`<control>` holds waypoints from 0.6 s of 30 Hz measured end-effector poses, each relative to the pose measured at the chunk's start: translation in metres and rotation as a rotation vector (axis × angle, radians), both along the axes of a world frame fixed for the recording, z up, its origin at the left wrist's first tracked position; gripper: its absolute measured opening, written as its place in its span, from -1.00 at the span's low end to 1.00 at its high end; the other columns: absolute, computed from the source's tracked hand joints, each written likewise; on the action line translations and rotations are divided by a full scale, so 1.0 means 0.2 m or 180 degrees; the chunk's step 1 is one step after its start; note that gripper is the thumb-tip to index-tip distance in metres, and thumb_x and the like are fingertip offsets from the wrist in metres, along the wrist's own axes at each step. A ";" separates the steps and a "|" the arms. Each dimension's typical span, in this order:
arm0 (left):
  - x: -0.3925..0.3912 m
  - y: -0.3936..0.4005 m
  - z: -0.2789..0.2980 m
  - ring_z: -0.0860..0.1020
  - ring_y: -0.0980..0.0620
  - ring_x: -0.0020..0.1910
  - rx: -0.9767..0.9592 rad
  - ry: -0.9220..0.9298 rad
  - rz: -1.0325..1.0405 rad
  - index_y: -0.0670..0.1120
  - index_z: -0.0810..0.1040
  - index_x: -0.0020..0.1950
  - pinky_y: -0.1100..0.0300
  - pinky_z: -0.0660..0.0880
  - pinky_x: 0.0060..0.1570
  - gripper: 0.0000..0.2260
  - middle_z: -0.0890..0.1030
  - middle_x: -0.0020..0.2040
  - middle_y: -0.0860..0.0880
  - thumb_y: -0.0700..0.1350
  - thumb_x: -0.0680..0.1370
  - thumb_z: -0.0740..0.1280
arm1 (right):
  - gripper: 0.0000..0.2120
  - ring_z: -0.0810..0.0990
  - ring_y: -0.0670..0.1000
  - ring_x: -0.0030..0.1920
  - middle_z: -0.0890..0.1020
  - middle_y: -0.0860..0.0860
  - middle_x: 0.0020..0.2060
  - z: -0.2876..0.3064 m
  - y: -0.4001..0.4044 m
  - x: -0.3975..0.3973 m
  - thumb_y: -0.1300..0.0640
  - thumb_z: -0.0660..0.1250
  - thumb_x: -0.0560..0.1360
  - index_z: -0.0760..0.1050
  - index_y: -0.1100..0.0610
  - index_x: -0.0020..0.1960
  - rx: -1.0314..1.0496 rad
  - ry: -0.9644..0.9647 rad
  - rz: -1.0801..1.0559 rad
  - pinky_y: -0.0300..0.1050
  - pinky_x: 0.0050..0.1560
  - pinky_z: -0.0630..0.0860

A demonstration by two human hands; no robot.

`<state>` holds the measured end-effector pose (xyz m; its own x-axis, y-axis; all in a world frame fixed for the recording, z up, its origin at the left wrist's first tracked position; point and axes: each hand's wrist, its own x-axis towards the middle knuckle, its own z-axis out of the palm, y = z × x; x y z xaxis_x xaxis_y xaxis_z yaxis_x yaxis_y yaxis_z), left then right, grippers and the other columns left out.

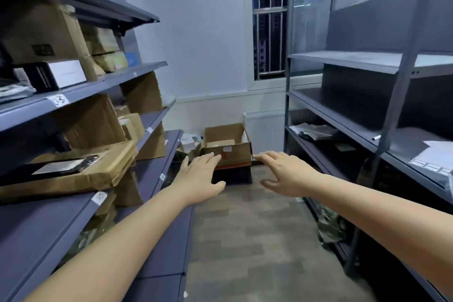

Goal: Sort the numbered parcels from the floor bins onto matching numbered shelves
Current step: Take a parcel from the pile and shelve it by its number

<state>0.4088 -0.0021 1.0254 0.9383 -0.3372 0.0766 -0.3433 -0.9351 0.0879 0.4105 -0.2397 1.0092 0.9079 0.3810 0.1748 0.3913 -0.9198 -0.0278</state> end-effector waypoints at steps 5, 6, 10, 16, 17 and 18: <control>0.54 -0.13 -0.07 0.06 0.03 0.55 -0.0062 -0.0026 0.0011 0.02 0.06 0.59 -0.10 -0.12 0.51 -0.37 0.08 0.58 0.04 0.12 0.57 0.21 | -0.35 0.34 0.07 0.39 0.26 -0.05 0.49 -0.10 -0.11 0.54 -0.12 0.25 0.54 0.09 -0.04 0.55 -0.0070 0.0028 0.0053 0.02 0.32 0.36; 0.65 -0.16 -0.07 0.07 0.02 0.55 -0.0127 -0.0010 0.0054 0.01 0.07 0.58 -0.09 -0.11 0.51 -0.37 0.08 0.58 0.05 0.11 0.57 0.21 | -0.36 0.34 0.07 0.40 0.27 -0.04 0.49 -0.10 -0.14 0.66 -0.11 0.24 0.55 0.10 -0.04 0.55 -0.0060 0.0047 0.0057 0.02 0.32 0.35; 1.05 -0.28 -0.12 0.06 0.01 0.55 -0.0157 0.0128 0.0195 0.01 0.06 0.58 -0.10 -0.13 0.52 -0.37 0.09 0.58 0.02 0.11 0.57 0.20 | -0.37 0.31 0.07 0.41 0.26 -0.03 0.49 -0.10 -0.24 1.10 -0.10 0.23 0.56 0.09 -0.03 0.55 -0.0069 0.0169 0.0162 0.01 0.33 0.34; 1.63 -0.38 -0.21 0.03 0.02 0.56 -0.0124 0.0316 0.0290 0.02 0.05 0.59 -0.10 -0.14 0.52 -0.35 0.08 0.59 0.02 0.13 0.57 0.21 | -0.39 0.31 0.05 0.42 0.27 -0.04 0.49 -0.14 -0.34 1.70 -0.09 0.22 0.57 0.09 -0.02 0.55 -0.0004 0.0280 0.0252 0.02 0.33 0.35; 1.73 -0.40 -0.22 0.03 0.02 0.56 -0.0113 0.0346 0.0291 0.02 0.05 0.59 -0.10 -0.14 0.52 -0.35 0.07 0.59 0.02 0.13 0.57 0.21 | -0.39 0.31 0.05 0.42 0.26 -0.04 0.49 -0.16 -0.36 1.80 -0.10 0.21 0.57 0.09 -0.03 0.55 -0.0006 0.0307 0.0259 0.02 0.34 0.35; 1.83 -0.41 -0.24 0.03 0.02 0.56 -0.0103 0.0383 0.0283 0.03 0.04 0.59 -0.09 -0.14 0.52 -0.35 0.07 0.59 0.02 0.14 0.57 0.22 | -0.39 0.31 0.05 0.42 0.26 -0.04 0.49 -0.18 -0.37 1.90 -0.10 0.21 0.58 0.08 -0.03 0.55 -0.0017 0.0334 0.0260 0.02 0.34 0.35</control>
<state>0.7755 -0.0850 0.9768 0.9674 -0.2517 -0.0288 -0.2445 -0.9574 0.1539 0.7906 -0.3141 0.9736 0.8871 0.4550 0.0781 0.4600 -0.8853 -0.0677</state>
